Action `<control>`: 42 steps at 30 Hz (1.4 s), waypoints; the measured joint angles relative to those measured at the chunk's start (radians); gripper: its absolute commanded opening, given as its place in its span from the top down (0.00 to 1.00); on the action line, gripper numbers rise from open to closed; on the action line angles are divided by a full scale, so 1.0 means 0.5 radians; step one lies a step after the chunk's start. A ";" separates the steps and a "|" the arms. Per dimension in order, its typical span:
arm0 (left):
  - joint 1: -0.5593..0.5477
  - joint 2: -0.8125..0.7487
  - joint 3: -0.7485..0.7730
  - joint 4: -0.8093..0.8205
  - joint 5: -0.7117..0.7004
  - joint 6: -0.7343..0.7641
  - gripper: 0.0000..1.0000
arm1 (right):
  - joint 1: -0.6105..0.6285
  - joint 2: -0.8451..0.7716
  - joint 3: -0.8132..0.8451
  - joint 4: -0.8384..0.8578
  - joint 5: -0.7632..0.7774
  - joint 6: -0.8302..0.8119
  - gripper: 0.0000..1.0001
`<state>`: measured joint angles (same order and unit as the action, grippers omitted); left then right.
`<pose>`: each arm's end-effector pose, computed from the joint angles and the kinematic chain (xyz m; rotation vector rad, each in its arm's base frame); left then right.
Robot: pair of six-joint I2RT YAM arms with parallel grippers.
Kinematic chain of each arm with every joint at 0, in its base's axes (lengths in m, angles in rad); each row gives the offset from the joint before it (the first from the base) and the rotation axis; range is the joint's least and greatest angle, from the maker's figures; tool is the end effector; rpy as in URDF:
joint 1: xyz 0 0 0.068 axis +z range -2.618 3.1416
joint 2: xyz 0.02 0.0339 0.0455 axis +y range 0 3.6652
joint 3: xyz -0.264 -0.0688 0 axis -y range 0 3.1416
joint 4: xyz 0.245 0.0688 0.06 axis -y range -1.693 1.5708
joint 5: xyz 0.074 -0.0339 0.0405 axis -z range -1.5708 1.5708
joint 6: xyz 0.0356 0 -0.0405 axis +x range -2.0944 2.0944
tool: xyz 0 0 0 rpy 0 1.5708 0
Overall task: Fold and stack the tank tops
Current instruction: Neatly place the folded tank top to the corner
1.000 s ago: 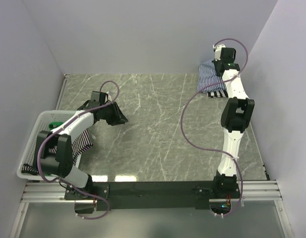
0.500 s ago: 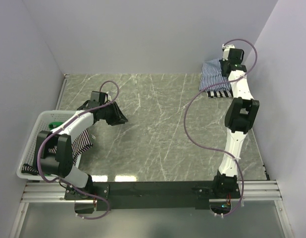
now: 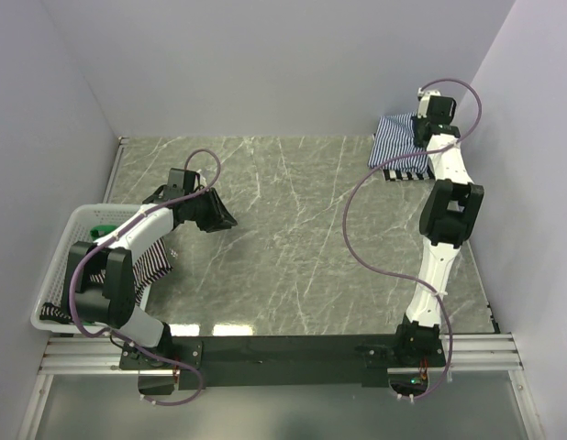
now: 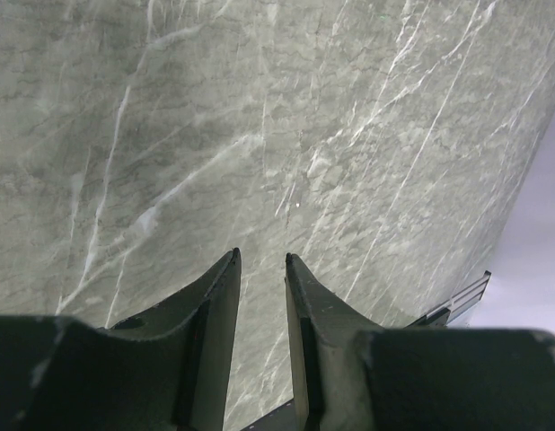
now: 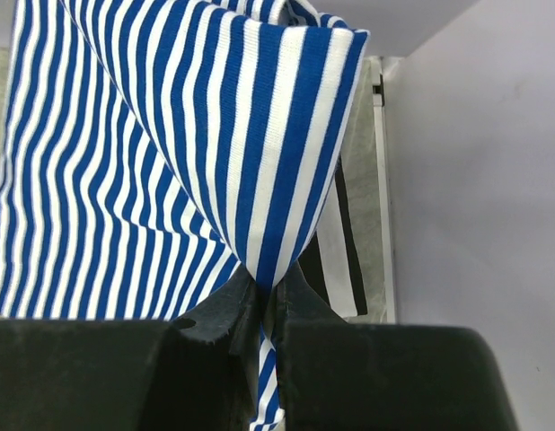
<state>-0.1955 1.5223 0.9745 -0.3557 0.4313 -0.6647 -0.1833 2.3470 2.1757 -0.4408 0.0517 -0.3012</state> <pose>0.3045 -0.0755 0.2173 -0.4078 2.5461 -0.8835 0.5368 -0.1014 0.2563 -0.1001 2.1989 -0.3297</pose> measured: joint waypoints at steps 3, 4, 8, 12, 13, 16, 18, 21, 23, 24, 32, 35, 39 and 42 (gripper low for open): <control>0.000 0.005 0.000 0.000 0.002 0.000 0.67 | -0.017 0.000 -0.049 0.034 0.000 0.019 1.00; 0.000 0.010 0.000 0.000 0.002 0.000 0.67 | -0.024 0.000 -0.063 0.037 -0.001 0.025 1.00; 0.000 0.030 0.000 -0.001 0.003 0.000 0.67 | -0.057 0.000 -0.090 0.045 0.000 0.051 1.00; 0.000 0.031 0.000 0.000 0.003 0.000 0.67 | -0.075 0.000 -0.090 0.062 0.006 0.076 0.85; 0.000 0.031 0.000 0.000 0.003 0.000 0.67 | -0.077 0.001 -0.090 0.062 0.012 0.082 0.82; 0.000 0.031 0.000 0.000 0.003 0.000 0.67 | -0.077 0.001 -0.090 0.068 0.025 0.107 0.49; 0.000 0.032 0.000 0.000 0.003 0.000 0.67 | -0.078 0.001 -0.090 0.076 0.043 0.130 0.35; 0.000 0.032 0.000 0.000 0.003 0.000 0.67 | -0.079 0.001 -0.090 0.085 0.076 0.141 0.32; 0.000 0.032 0.000 0.000 0.003 0.000 0.67 | -0.079 0.001 -0.089 0.089 0.091 0.159 0.32; 0.000 0.032 0.000 0.000 0.003 0.000 0.67 | -0.079 0.001 -0.087 0.089 0.103 0.169 0.31; 0.002 0.032 0.000 0.000 0.004 0.000 0.67 | -0.079 0.001 -0.082 0.089 0.163 0.297 0.17; 0.002 0.032 0.000 0.000 0.007 0.001 0.67 | -0.078 0.001 -0.063 0.083 0.182 0.370 0.10; 0.011 0.032 0.000 0.002 0.037 -0.001 0.67 | -0.058 -0.022 -0.058 0.067 0.198 0.505 0.08; 0.014 0.024 0.000 0.007 0.034 -0.002 0.66 | -0.010 -0.175 -0.268 0.110 0.243 0.622 0.07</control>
<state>-0.1883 1.5341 0.9745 -0.3523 0.4484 -0.6655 -0.1883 2.2597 2.0418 -0.3859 0.1734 0.0097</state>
